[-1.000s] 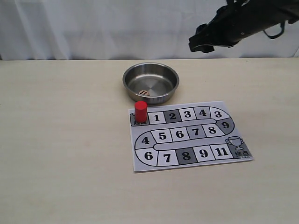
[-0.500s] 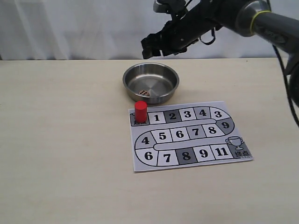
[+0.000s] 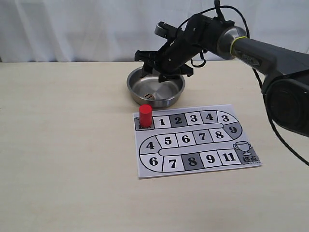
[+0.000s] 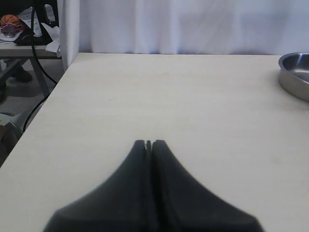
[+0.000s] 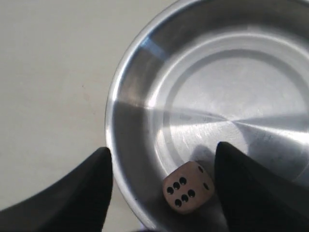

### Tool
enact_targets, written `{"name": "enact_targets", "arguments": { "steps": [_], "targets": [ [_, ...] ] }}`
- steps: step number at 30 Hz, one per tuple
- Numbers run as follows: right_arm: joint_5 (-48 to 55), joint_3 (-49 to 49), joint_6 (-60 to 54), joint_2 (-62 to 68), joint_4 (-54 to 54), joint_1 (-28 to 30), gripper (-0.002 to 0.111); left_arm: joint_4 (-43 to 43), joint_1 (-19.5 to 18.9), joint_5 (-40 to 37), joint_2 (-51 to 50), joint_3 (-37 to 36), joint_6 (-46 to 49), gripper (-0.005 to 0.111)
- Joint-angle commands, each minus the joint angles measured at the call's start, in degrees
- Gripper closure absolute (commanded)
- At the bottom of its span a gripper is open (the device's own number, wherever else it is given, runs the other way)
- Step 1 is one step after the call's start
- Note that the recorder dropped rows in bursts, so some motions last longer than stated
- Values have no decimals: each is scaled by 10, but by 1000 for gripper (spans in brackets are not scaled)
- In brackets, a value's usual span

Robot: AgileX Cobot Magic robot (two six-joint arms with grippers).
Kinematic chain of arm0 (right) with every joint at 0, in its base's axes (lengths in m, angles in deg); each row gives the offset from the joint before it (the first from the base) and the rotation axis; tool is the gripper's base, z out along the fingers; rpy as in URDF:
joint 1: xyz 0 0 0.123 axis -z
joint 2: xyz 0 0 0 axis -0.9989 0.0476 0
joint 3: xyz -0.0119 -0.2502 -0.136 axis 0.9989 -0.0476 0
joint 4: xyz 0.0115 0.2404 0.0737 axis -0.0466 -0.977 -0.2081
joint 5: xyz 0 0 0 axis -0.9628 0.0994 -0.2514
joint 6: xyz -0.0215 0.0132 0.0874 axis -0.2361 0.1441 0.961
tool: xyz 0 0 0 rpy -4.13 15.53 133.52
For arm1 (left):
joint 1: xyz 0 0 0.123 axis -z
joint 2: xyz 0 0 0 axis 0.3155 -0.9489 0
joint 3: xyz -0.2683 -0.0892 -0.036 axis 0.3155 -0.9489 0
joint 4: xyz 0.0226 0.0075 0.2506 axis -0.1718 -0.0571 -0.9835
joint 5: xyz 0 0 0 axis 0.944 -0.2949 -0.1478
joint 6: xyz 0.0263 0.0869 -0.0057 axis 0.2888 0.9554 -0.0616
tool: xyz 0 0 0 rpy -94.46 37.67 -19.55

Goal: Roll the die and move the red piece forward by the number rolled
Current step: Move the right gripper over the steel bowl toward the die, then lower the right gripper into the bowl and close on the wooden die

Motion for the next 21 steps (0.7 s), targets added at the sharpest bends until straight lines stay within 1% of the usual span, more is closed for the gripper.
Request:
{"name": "enact_targets", "arguments": {
  "steps": [1,8,11,18,21],
  "targets": [
    [-3,4,19,3,7,1,56,0,0,10,0,4,-4,107],
    [17,4,50,3,19,-11,56,0,0,10,0,4,-4,107],
    [17,4,62,3,56,-19,56,0,0,10,0,4,-4,107],
    [14,4,191,3,193,-47,56,0,0,10,0,4,-4,107],
    [1,4,217,5,217,-59,56,0,0,10,0,4,-4,107]
  ]
}}
